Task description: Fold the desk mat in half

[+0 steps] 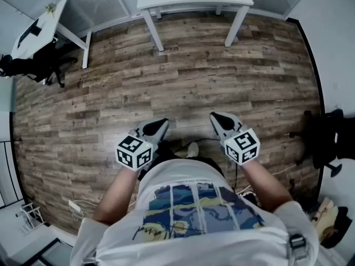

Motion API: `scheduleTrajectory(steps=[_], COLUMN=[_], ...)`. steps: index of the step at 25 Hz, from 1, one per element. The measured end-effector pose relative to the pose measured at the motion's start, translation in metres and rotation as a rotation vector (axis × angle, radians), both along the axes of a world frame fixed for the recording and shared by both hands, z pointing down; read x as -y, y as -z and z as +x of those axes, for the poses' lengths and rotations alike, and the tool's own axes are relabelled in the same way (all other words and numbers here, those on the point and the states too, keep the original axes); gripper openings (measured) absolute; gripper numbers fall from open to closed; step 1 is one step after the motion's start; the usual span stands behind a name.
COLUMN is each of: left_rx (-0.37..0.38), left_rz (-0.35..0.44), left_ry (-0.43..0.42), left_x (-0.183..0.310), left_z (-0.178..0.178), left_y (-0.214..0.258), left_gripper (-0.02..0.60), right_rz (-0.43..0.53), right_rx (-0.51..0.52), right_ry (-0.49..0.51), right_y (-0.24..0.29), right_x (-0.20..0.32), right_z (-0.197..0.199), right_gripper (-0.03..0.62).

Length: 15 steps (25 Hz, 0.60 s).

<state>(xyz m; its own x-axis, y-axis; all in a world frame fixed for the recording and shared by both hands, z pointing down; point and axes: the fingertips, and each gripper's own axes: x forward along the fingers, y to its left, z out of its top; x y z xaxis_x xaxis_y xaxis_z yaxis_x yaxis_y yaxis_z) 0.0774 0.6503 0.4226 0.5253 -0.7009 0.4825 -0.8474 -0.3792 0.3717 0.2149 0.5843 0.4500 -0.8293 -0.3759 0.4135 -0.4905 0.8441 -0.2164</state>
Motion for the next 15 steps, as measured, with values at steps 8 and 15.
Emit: scheduleTrajectory(steps=[8,15], left_rx=[-0.021,-0.063], left_rz=[0.004,0.022], left_ry=[-0.005,0.019], left_x=[0.015,0.058], left_z=[0.019,-0.017], left_y=[0.002,-0.003], left_gripper=[0.002,0.003], right_rz=[-0.005,0.027], right_rx=[0.018,0.0], right_ry=[0.008,0.011], right_y=[0.003,0.005], right_x=[0.006,0.043], right_z=[0.004,-0.03], right_gripper=[-0.002,0.0])
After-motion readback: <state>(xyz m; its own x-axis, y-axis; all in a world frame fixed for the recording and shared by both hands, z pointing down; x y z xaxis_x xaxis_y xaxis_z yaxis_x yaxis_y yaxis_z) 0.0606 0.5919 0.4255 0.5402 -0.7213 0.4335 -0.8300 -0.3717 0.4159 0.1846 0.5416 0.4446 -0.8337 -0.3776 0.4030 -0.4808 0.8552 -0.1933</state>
